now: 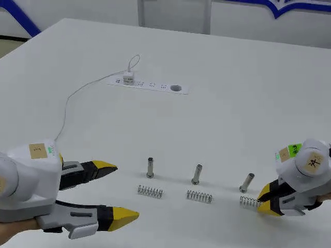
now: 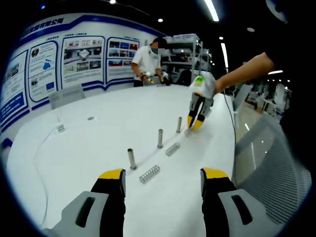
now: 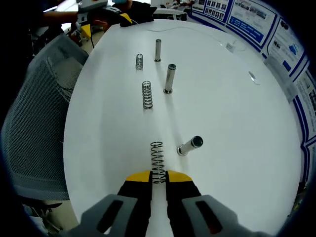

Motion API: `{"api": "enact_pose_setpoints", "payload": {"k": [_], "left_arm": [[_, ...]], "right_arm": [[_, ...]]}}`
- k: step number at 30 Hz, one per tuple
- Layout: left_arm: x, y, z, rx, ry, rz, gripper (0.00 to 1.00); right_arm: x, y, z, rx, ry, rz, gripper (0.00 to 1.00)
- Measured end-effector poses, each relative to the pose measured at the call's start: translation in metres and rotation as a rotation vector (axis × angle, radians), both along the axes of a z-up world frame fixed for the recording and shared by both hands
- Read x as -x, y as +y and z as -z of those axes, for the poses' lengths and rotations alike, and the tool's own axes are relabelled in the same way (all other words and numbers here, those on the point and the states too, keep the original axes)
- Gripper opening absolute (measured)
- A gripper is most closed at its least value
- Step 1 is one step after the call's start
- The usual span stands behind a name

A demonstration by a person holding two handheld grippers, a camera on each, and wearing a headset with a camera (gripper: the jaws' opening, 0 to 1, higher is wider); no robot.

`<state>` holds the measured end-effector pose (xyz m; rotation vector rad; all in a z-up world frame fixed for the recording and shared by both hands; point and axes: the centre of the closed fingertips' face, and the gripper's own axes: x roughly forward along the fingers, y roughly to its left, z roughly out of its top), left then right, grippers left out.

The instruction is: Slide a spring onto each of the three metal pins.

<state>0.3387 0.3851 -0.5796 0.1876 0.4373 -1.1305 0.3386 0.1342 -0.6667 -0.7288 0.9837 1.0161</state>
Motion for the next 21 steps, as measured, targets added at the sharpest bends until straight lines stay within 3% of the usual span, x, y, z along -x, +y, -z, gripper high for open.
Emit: {"api": "enact_pose_setpoints", "payload": {"k": [9, 21], "left_arm": [[0.002, -0.007, -0.005, 0.008, -0.018, 0.023, 0.63], [0.008, -0.022, -0.012, 0.003, -0.052, 0.077, 0.61]], "right_arm": [[0.008, 0.001, -0.018, -0.004, -0.021, -0.01, 0.11], [0.016, 0.03, -0.049, -0.04, -0.071, -0.078, 0.11]]}}
